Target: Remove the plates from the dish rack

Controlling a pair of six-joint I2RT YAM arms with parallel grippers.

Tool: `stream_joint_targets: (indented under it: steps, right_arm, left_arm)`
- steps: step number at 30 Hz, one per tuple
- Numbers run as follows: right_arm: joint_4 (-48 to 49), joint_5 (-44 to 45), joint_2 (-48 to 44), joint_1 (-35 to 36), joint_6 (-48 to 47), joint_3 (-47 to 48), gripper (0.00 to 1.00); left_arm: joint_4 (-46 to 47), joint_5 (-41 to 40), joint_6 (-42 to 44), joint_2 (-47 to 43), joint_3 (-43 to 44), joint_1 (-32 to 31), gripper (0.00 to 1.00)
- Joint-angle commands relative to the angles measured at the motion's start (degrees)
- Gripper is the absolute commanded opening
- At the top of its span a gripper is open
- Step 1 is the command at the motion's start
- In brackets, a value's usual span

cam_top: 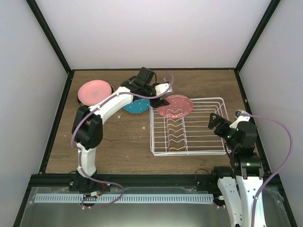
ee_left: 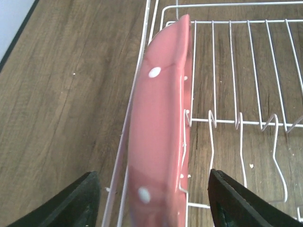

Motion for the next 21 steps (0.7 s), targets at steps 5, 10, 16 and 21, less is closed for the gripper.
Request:
stream_joint_targets:
  steps: [5, 10, 16, 21]
  right_arm:
    - [-1.7, 1.8, -0.6, 0.6, -1.0, 3.5, 1.0]
    - [-2.2, 2.4, -0.9, 0.6, -0.9, 3.7, 1.0]
    - [-2.0, 2.5, -0.8, 0.6, -0.9, 3.4, 1.0]
    - [-1.9, 2.3, -0.7, 0.6, -0.9, 3.3, 1.0]
  left_arm:
    - [5.5, -2.8, -1.0, 2.2, -0.2, -2.7, 0.43]
    - [7.6, -6.8, -1.7, 2.9, -0.6, -3.9, 0.23]
    - [11.4, -12.6, -2.3, 1.8, -2.0, -6.4, 0.06]
    - [14.3, -18.5, -2.3, 0.4, -2.0, -9.5, 0.04]
